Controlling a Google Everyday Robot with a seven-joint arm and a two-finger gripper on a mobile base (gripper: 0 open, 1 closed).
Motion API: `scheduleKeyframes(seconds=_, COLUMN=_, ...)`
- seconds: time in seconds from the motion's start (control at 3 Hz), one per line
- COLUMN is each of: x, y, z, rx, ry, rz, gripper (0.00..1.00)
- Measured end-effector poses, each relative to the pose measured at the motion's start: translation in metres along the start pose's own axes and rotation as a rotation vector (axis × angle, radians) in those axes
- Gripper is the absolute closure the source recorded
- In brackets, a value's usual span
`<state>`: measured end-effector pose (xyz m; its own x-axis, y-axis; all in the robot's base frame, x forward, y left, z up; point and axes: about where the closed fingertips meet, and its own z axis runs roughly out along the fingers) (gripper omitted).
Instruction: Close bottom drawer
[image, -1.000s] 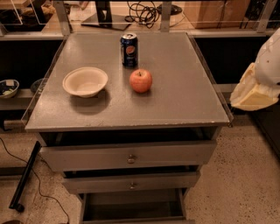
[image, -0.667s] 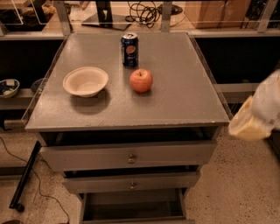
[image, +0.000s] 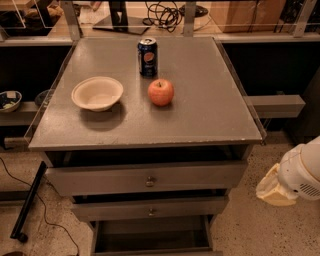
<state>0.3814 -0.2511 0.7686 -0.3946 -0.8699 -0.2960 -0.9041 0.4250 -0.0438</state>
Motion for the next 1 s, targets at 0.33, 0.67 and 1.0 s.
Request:
scheduleKeyframes(seconds=0.33, x=0.0, y=0.002, z=0.001, rx=-0.002, ry=-0.002, rz=0.002, gripper=1.0)
scheduleKeyframes(seconds=0.67, x=0.011, y=0.025, z=0.047, rx=-0.041, ry=-0.012, rz=0.041, gripper=1.0)
scheduleKeyframes(seconds=1.0, x=0.021, y=0.044, z=0.088, rx=-0.081, ry=-0.023, rz=0.072, gripper=1.0)
